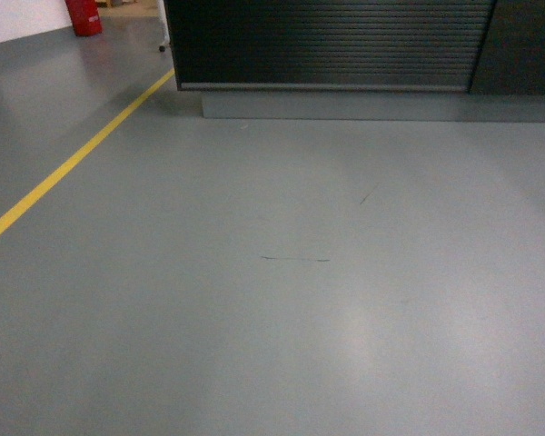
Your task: Place dark red mango on scale at checkout
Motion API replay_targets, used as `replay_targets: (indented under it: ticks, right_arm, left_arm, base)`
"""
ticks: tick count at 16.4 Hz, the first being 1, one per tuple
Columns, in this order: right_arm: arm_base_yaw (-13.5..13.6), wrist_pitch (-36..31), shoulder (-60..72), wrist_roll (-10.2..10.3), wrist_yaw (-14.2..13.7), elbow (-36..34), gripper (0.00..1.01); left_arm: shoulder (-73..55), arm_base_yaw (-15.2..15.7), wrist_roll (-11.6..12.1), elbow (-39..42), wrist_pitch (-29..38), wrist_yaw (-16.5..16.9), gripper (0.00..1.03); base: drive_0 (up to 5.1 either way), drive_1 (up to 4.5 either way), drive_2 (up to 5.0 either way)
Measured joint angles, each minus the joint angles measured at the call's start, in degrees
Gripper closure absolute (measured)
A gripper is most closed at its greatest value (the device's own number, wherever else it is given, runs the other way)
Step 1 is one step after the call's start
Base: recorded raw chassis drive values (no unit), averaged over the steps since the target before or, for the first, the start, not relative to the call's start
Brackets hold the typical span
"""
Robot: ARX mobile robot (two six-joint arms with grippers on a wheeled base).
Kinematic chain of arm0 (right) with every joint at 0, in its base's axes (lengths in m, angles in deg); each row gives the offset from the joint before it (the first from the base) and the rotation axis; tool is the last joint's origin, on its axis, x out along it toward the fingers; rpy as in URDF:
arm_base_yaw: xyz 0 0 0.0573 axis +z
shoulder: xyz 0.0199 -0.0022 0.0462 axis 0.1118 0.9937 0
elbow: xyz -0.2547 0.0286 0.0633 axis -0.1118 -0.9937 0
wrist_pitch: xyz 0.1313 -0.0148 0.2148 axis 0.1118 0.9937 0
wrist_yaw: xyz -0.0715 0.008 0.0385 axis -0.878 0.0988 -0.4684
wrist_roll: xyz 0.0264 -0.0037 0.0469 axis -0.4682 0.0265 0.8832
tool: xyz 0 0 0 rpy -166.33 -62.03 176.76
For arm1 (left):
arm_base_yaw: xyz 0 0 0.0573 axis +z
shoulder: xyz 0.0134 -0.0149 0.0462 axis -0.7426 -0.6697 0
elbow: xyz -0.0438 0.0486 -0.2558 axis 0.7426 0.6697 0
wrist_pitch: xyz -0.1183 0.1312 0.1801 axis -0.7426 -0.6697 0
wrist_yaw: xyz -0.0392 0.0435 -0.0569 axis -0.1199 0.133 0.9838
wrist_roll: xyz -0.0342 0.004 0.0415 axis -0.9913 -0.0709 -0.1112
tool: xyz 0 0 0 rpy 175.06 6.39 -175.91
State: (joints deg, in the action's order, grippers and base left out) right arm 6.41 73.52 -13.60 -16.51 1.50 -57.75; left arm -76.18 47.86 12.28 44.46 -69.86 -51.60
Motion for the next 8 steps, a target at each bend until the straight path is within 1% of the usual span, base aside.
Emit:
replay_targets:
  ticks: [8]
  right_arm:
    - [0.0, 0.0, 0.0, 0.0, 0.0, 0.0, 0.03]
  left_arm:
    - [0.0, 0.0, 0.0, 0.0, 0.0, 0.0, 0.05]
  base:
    - [0.0, 0.00, 0.0]
